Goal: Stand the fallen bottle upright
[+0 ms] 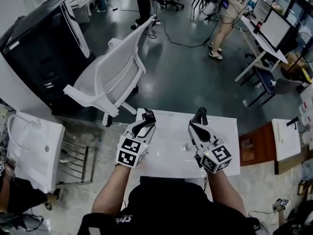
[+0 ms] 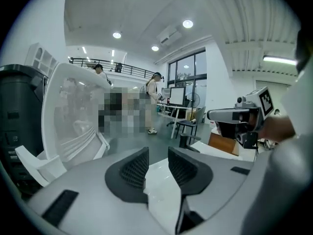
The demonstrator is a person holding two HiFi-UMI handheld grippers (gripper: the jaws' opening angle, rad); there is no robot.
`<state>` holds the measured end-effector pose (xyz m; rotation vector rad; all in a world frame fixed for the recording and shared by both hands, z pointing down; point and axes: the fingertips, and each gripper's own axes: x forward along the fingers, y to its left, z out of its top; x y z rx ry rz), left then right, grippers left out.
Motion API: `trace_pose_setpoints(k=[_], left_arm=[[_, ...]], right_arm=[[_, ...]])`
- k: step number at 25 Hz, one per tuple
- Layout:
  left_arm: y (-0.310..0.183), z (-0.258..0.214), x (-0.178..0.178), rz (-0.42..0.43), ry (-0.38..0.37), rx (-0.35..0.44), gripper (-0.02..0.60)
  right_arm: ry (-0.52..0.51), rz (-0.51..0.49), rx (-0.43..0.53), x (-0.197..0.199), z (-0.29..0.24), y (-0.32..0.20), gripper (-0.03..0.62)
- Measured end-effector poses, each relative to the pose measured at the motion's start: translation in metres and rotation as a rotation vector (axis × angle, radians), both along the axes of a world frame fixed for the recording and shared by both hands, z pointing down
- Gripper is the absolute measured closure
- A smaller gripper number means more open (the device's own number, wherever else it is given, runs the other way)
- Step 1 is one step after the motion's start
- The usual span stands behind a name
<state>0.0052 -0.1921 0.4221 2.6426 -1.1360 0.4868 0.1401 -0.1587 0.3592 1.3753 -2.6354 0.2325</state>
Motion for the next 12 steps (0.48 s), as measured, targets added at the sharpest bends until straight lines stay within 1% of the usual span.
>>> trace_pose_setpoints(k=[4,7,10,12], left_arm=[[0.01,-0.036,0.031,-0.044,0.043,0.033,0.471],[0.017,-0.054,0.046,-0.105,0.068,0.053,0.495],[0.021,-0.064,0.051,-0.17,0.071,0.075,0.52],[0.023,-0.066,0.054,-0.198,0.066,0.083,0.532]], right_arm=[[-0.034,-0.013,0.05,0.058,-0.019,0.023,0.582],[-0.04,-0.004,0.056,0.096,-0.025,0.038,0.583],[-0.046,0.003,0.068,0.122,-0.025,0.042,0.583],[-0.058,0.009,0.079,0.134,-0.024,0.041,0.583]])
